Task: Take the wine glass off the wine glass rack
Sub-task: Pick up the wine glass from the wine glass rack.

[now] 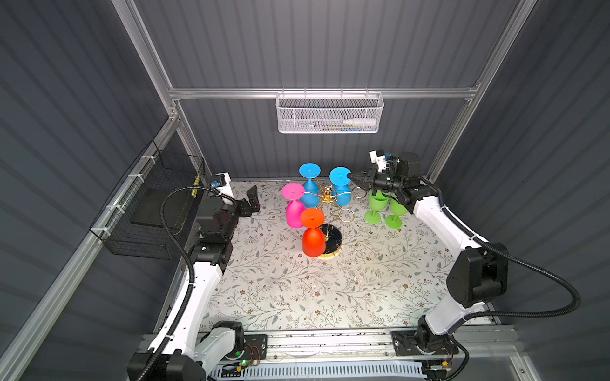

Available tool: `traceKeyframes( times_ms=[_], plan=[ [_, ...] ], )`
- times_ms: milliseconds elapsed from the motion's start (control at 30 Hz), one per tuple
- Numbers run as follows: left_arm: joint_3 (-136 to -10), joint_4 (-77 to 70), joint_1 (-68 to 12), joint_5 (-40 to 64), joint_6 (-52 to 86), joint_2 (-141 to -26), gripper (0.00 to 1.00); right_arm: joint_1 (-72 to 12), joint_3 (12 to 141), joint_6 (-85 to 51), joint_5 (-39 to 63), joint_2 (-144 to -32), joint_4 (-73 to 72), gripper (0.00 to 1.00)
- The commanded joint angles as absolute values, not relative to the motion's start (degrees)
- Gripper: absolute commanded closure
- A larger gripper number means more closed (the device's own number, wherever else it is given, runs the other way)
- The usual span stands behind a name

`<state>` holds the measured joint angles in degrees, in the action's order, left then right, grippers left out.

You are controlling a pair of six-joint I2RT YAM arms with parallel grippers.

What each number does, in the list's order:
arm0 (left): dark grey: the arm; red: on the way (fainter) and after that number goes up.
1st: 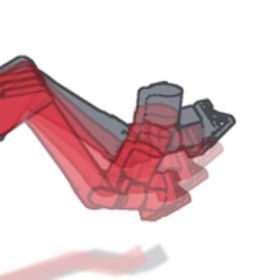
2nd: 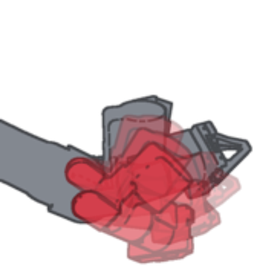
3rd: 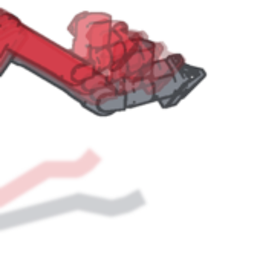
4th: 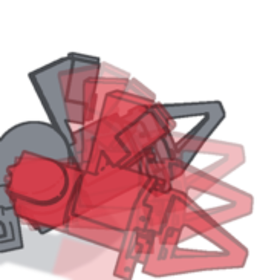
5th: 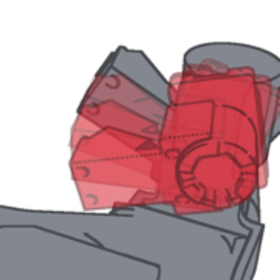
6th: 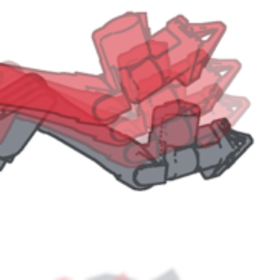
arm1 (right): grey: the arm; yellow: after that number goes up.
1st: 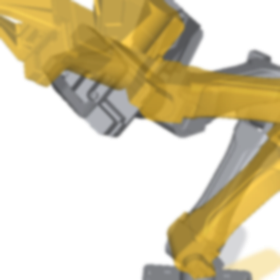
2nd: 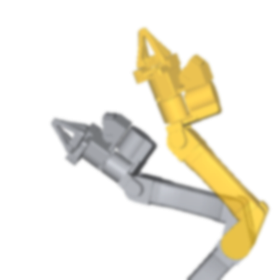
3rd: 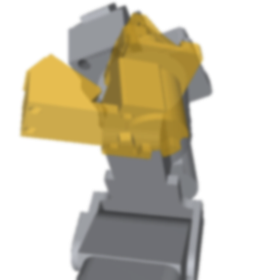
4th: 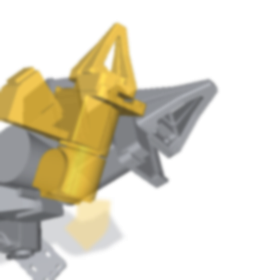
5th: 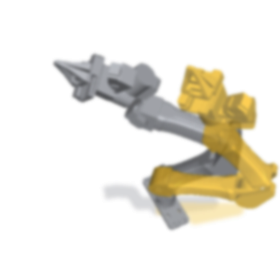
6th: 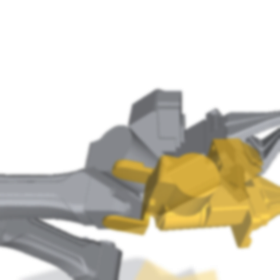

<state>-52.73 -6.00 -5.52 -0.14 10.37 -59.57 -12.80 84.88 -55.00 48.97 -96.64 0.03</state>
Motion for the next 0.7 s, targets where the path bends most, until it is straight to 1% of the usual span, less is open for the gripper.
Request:
traceKeyframes(
  times_ms=[0, 667],
  plan=[
    [-52.03, -5.98, -5.19, 0.18, 10.31, -58.59, 0.0, -13.1, 84.33, -53.79, 50.02, -94.44, -0.51, 1.0],
    [-52.03, -5.98, -5.19, 0.0, 10.28, -58.52, 0.0, -11.89, 82.27, -53.4, 46.18, -91.52, 0.17, 1.0]
  ],
)
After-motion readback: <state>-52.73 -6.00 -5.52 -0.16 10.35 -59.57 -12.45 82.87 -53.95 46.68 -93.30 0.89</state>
